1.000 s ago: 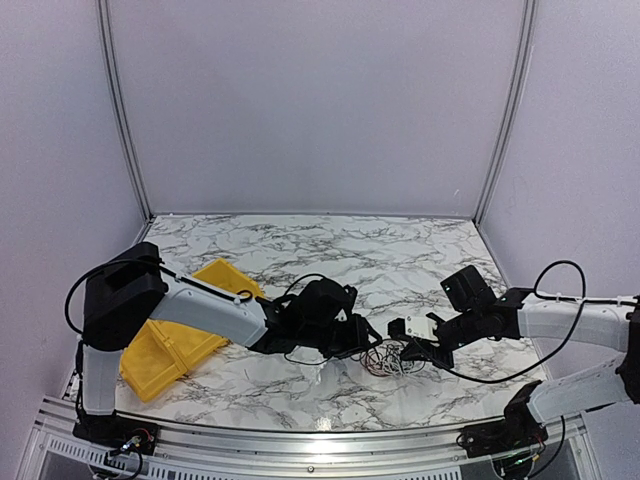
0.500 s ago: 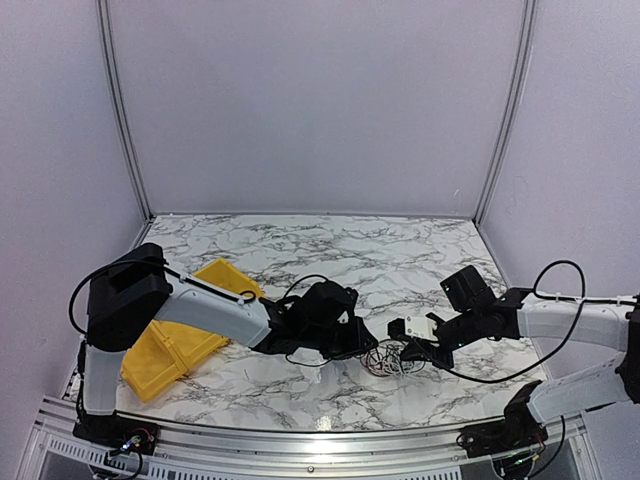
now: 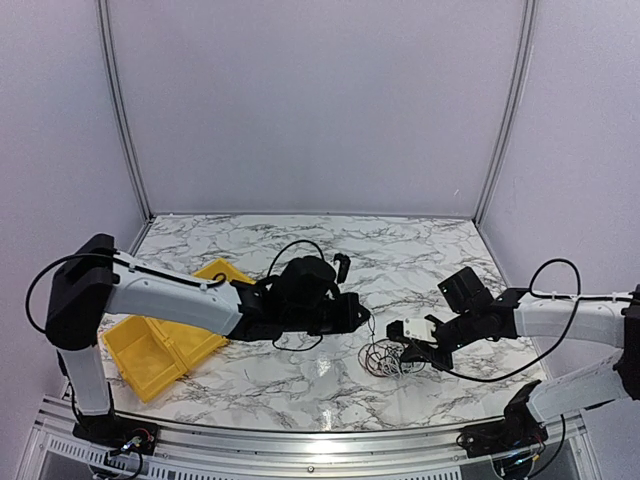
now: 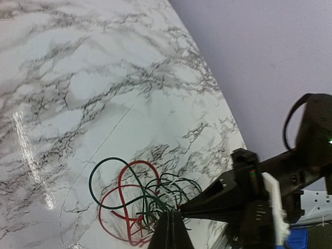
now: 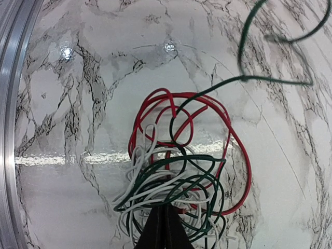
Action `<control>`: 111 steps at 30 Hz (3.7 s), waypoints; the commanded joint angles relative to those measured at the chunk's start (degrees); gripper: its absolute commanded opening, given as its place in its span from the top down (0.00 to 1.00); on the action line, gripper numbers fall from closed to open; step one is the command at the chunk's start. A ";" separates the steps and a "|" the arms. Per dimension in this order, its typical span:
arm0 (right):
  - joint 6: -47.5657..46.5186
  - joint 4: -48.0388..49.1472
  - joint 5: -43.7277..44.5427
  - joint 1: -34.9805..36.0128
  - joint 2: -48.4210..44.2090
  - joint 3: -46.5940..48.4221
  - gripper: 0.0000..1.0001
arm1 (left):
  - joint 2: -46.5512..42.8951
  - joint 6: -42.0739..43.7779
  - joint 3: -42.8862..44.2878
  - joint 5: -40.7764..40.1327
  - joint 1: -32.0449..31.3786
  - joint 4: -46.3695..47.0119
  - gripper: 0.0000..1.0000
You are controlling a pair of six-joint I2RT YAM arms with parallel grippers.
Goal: Untangle the cables
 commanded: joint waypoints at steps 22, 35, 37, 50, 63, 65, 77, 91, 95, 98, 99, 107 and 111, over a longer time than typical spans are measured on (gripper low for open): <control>0.77 0.51 4.98 0.71 5.12 1.45 0.94 | -44.25 30.95 9.71 -20.68 0.02 -29.12 1.00; 1.51 1.01 8.47 0.71 7.23 1.53 0.92 | -53.25 36.44 16.92 -36.95 0.02 -40.26 1.00; 1.65 1.16 8.80 0.67 6.96 1.58 0.91 | -52.96 35.68 15.03 -36.28 0.02 -40.83 1.00; 1.79 1.45 9.40 0.71 6.18 1.52 0.86 | -32.92 27.73 -12.68 -7.52 -1.47 -20.43 0.46; 1.75 1.32 9.43 0.66 5.96 1.50 0.85 | -5.66 34.77 -8.72 4.89 -4.64 -2.94 0.42; 1.75 1.27 9.39 0.68 5.96 1.57 0.85 | -3.09 34.93 -6.71 4.87 -4.62 -2.79 0.44; 1.55 1.18 9.12 0.72 5.83 1.53 0.85 | 3.15 33.23 -1.52 3.40 -3.85 -1.72 0.93; 1.47 1.71 10.57 0.70 6.31 1.25 0.85 | -26.55 32.10 -11.99 -16.82 -3.85 -1.44 1.00; 1.49 1.71 10.78 0.67 6.56 1.23 0.84 | -36.04 33.51 -13.70 -22.52 -3.85 -3.76 1.00; 1.41 1.71 10.95 0.71 6.73 1.27 0.85 | -41.63 36.36 -10.74 -27.27 -3.76 -11.14 1.00; 1.40 1.71 11.05 0.67 6.79 1.28 0.84 | -43.06 37.44 -9.67 -28.40 -3.76 -12.95 1.00; 1.66 1.80 11.82 0.70 7.92 1.28 0.84 | -53.63 41.86 -4.55 -36.15 -3.76 -21.83 1.00; 1.75 1.87 12.18 0.66 8.11 1.28 0.84 | -57.48 43.50 -3.04 -40.48 -3.76 -25.00 1.00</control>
